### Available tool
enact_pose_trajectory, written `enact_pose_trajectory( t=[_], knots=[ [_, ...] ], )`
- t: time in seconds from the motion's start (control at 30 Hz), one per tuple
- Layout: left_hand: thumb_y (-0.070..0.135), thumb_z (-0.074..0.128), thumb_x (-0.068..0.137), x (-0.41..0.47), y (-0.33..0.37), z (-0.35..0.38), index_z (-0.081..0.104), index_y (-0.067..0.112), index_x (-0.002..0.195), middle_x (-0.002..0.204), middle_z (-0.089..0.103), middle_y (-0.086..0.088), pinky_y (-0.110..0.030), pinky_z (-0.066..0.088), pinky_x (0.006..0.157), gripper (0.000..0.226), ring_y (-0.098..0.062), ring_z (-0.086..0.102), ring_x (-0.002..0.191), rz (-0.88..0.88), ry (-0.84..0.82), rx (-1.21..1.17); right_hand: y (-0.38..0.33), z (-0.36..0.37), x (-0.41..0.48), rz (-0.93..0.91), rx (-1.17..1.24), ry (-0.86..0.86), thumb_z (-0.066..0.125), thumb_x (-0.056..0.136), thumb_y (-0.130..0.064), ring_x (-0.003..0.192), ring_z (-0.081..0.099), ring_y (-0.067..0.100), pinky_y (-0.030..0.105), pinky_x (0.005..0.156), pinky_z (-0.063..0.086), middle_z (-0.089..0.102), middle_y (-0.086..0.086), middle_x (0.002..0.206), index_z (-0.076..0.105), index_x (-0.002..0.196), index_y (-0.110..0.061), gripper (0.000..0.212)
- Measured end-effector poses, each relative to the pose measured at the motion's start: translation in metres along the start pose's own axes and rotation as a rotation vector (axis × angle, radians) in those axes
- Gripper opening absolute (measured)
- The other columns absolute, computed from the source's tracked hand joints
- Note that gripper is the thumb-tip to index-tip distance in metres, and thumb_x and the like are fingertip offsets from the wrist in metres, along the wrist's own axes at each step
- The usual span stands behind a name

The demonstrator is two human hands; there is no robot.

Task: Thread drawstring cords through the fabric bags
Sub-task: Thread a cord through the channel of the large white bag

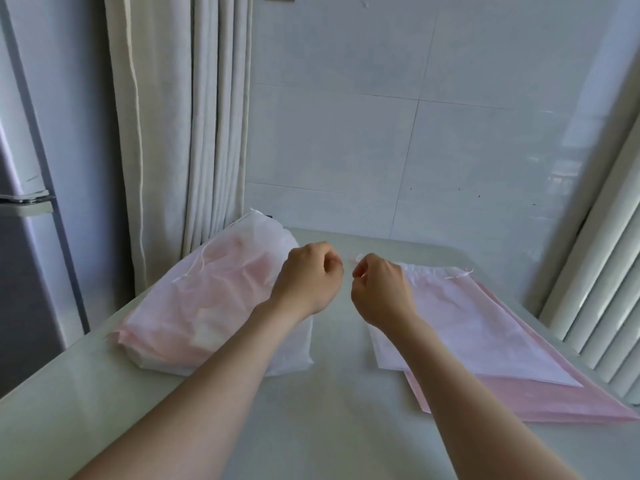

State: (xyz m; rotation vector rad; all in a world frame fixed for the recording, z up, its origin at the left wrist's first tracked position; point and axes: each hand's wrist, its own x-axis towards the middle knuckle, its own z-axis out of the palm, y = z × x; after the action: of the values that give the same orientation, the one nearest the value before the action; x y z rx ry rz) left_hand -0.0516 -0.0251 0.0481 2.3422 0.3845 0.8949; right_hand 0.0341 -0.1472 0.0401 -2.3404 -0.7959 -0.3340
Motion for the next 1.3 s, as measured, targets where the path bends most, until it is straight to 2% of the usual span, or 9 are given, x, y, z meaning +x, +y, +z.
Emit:
enact_pose_trajectory(
  t=[0.17,0.27,0.37,0.5,0.67,0.83,0.97,1.17,1.3],
  knots=[
    [0.024,0.049,0.080,0.008,0.003,0.042,0.072,-0.001,0.087,0.084,0.076,-0.018,-0.047,0.066,0.074,0.034,-0.036,0.073,0.073,-0.336,-0.219,-0.128,0.043,-0.007,-0.008,0.053,-0.229,-0.041,0.055,0.089,-0.020,0.086,0.061,0.028,0.038,0.071,0.054,0.065,0.006,0.100,0.059,0.099,-0.012,0.013],
    [0.021,0.051,0.074,0.010,0.006,0.060,0.064,0.001,0.082,0.073,0.068,-0.012,-0.038,0.064,0.073,0.025,-0.031,0.069,0.064,-0.509,-0.326,-0.358,0.053,-0.012,-0.013,0.090,-0.359,-0.148,0.058,0.092,-0.049,0.084,0.055,0.029,0.035,0.068,0.044,0.057,0.002,0.093,0.050,0.098,-0.013,0.037],
    [0.014,0.056,0.088,0.008,0.017,0.068,0.054,0.011,0.084,0.077,0.047,-0.009,-0.036,0.049,0.072,0.005,-0.025,0.050,0.072,-0.569,-0.396,-0.541,0.057,-0.011,-0.016,0.129,-0.373,-0.262,0.057,0.088,-0.068,0.092,0.060,0.029,0.034,0.070,0.041,0.057,0.002,0.094,0.048,0.095,-0.018,0.052],
    [0.008,0.053,0.096,0.005,0.013,0.075,0.051,0.011,0.086,0.089,0.044,-0.010,-0.038,0.054,0.075,0.010,-0.027,0.048,0.084,-0.624,-0.392,-0.695,0.060,-0.001,-0.018,0.087,-0.393,-0.232,0.059,0.091,-0.056,0.104,0.064,0.031,0.033,0.073,0.041,0.064,0.004,0.109,0.060,0.107,-0.017,0.042],
    [0.010,0.056,0.096,-0.003,0.003,0.069,0.056,0.009,0.088,0.089,0.052,-0.012,-0.036,0.054,0.070,0.008,-0.028,0.058,0.079,-0.662,-0.315,-0.742,0.052,-0.006,-0.021,0.077,-0.345,-0.090,0.054,0.085,-0.014,0.073,0.050,0.032,0.032,0.062,0.038,0.050,0.002,0.079,0.057,0.083,-0.015,0.004],
    [0.039,0.071,0.092,-0.006,0.001,0.060,0.060,0.007,0.111,0.104,0.056,-0.012,-0.035,0.054,0.069,0.038,-0.027,0.057,0.082,-0.711,-0.283,-0.819,0.041,-0.021,-0.025,0.021,-0.264,0.152,0.049,0.084,-0.016,0.061,0.050,0.030,0.034,0.055,0.038,0.054,0.003,0.070,0.054,0.083,-0.013,0.006],
    [0.061,0.070,0.088,-0.007,0.003,0.055,0.059,0.009,0.124,0.122,0.061,-0.011,-0.034,0.056,0.072,0.063,-0.025,0.062,0.087,-0.710,-0.210,-0.816,0.028,-0.029,-0.030,-0.054,-0.254,0.252,0.051,0.084,-0.017,0.068,0.053,0.030,0.037,0.059,0.039,0.055,0.002,0.069,0.052,0.091,-0.014,0.008],
    [0.052,0.063,0.100,-0.010,0.012,0.034,0.064,0.018,0.101,0.126,0.061,-0.011,-0.032,0.041,0.057,0.034,-0.022,0.059,0.067,-0.677,-0.167,-1.072,0.017,-0.031,-0.036,-0.084,-0.301,0.272,0.049,0.081,-0.010,0.085,0.051,0.028,0.040,0.082,0.043,0.064,0.004,0.080,0.060,0.105,-0.012,0.027],
    [0.040,0.059,0.104,-0.012,0.012,0.034,0.069,0.020,0.103,0.107,0.066,-0.002,-0.029,0.039,0.052,0.022,-0.021,0.061,0.068,-0.630,-0.146,-0.966,0.009,-0.033,-0.040,-0.063,-0.200,0.142,0.050,0.073,-0.011,0.072,0.055,0.029,0.036,0.061,0.044,0.061,0.005,0.077,0.061,0.097,-0.012,0.026]
  ],
)
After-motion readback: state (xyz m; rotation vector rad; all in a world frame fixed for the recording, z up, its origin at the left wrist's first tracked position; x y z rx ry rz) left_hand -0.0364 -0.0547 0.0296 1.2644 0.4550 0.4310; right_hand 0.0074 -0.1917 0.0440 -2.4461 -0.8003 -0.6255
